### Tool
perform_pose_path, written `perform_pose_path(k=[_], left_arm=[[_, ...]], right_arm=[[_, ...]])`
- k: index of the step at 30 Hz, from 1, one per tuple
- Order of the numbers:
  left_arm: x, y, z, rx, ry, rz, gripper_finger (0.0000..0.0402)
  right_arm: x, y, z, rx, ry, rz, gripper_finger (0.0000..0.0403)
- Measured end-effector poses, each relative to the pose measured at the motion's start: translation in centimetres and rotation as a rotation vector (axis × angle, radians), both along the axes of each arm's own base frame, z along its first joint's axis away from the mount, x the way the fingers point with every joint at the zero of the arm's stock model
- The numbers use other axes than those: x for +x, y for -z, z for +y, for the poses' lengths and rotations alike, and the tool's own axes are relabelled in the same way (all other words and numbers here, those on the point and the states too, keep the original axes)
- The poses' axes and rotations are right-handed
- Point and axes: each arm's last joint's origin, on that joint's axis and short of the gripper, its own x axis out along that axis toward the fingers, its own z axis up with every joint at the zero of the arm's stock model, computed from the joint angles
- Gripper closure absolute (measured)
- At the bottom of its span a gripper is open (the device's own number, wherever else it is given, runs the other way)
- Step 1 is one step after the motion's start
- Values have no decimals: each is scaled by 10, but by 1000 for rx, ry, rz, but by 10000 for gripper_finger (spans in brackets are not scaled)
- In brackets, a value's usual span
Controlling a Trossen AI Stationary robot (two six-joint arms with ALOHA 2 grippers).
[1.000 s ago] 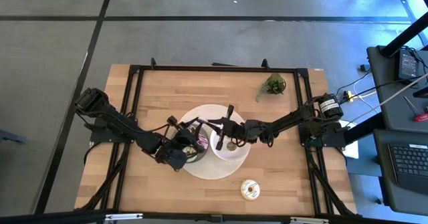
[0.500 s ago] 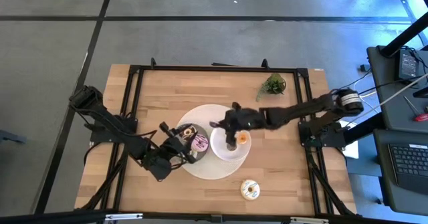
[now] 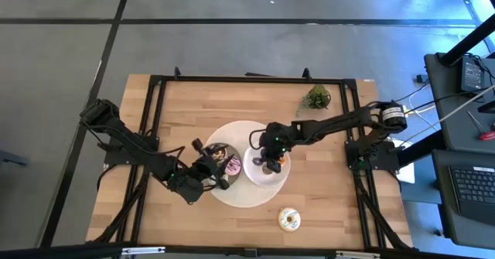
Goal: Pick & Place donuts
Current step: Put the small violet donut on the white plate
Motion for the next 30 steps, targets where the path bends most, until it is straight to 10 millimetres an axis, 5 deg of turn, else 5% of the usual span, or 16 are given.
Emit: perform_pose_path(k=[15,30], left_arm=[[1,4,5,-17,-5,16,247],[0,5,5,-19,-9,21,247]], right_arm=[[9,20,13,41,14,15,373],[11,19,13,11,33,-6,373]])
